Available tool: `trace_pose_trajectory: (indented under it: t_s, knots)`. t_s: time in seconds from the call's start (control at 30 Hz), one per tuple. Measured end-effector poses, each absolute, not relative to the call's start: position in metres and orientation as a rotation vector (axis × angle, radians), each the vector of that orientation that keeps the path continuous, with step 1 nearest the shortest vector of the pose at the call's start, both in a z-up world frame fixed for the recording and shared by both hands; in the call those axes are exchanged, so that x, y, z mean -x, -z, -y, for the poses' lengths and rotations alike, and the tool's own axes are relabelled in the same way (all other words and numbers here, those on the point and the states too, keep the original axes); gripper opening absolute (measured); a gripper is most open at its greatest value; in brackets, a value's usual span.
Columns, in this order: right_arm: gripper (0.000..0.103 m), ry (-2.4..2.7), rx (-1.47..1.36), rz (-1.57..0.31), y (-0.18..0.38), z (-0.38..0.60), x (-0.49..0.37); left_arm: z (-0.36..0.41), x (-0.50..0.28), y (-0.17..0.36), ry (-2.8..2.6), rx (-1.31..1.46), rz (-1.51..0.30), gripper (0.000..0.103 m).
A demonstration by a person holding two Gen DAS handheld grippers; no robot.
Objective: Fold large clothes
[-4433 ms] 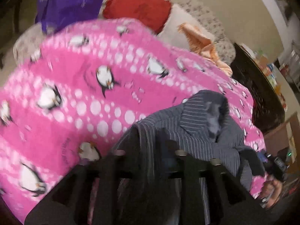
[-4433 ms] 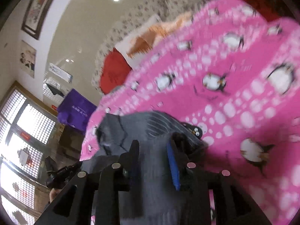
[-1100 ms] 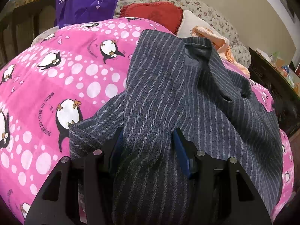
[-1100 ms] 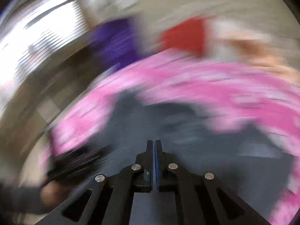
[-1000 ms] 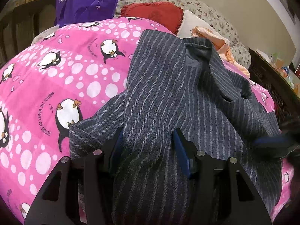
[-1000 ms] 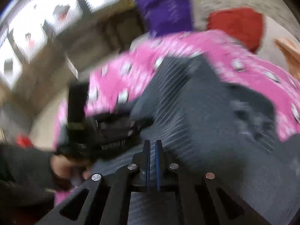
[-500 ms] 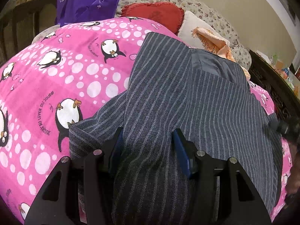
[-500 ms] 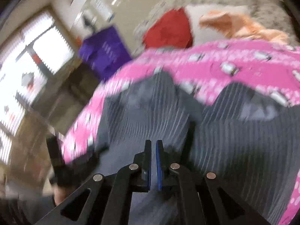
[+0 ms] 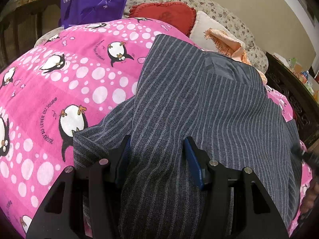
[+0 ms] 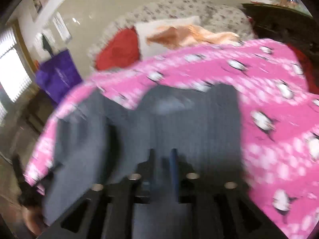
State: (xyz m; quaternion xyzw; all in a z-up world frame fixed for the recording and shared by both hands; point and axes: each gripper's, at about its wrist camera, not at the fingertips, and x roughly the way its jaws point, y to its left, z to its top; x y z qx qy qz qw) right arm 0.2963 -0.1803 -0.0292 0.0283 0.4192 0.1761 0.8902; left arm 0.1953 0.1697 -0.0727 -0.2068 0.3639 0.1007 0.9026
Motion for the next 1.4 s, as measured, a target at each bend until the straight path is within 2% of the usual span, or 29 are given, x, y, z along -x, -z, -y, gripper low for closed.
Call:
trace_pose_trajectory:
  t_s: [0.07,0.27,0.47,0.5,0.57,0.6,0.63,0.67,0.7,0.73,0.93,1.0,1.1,1.2,1.27,1.4]
  knots:
    - [0.027,-0.342,-0.052,-0.963,0.047,0.188,-0.303,-0.170,-0.196,0.073,-0.210,0.426,-0.754,0.053]
    - [0.027,-0.363,-0.133,-0.818,0.014,0.208,-0.247,-0.171,-0.195,0.072,-0.214,0.425,-0.755,0.054]
    - [0.029,-0.396,0.086,-0.795,0.022,0.192,-0.171,-0.166,-0.185,0.065,-0.201,0.365,-0.809,0.056]
    - [0.033,-0.384,0.102,-0.822,0.033,0.195,-0.165,-0.163,-0.176,0.060,-0.213,0.325,-0.818,0.056]
    - [0.055,-0.336,0.126,-0.848,0.054,0.202,-0.157,-0.156,-0.151,0.046,-0.256,0.247,-0.808,0.056]
    - [0.077,-0.298,0.123,-0.873,0.064,0.208,-0.156,-0.154,-0.135,0.038,-0.263,0.229,-0.776,0.056]
    - [0.080,-0.278,0.088,-0.912,0.069,0.216,-0.156,-0.151,-0.123,0.033,-0.265,0.221,-0.752,0.056]
    - [0.078,-0.280,0.021,-0.933,0.071,0.225,-0.158,-0.148,-0.109,0.028,-0.265,0.211,-0.732,0.056]
    - [0.069,-0.273,-0.043,-0.930,0.067,0.233,-0.154,-0.144,-0.093,0.025,-0.264,0.196,-0.711,0.056]
    - [0.065,-0.260,-0.036,-0.913,0.062,0.233,-0.149,-0.140,-0.078,0.026,-0.253,0.179,-0.697,0.056]
    - [0.064,-0.283,0.145,-0.670,0.019,0.188,-0.100,-0.128,-0.053,0.065,-0.199,0.197,-0.762,0.057]
    - [0.064,-0.307,0.194,-0.614,0.012,0.168,-0.092,-0.130,-0.052,0.077,-0.200,0.218,-0.766,0.063]
    - [0.063,-0.407,0.177,-0.653,0.018,0.150,-0.099,-0.129,-0.048,0.079,-0.201,0.235,-0.751,0.065]
    - [0.065,-0.396,0.162,-0.821,0.067,0.147,-0.122,-0.130,-0.046,0.082,-0.184,0.256,-0.747,0.067]
    - [0.065,-0.426,0.101,-0.757,0.080,0.158,-0.120,-0.132,-0.045,0.083,-0.174,0.269,-0.739,0.068]
    - [0.067,-0.435,0.072,-0.752,0.078,0.163,-0.119,-0.129,-0.043,0.084,-0.172,0.262,-0.731,0.070]
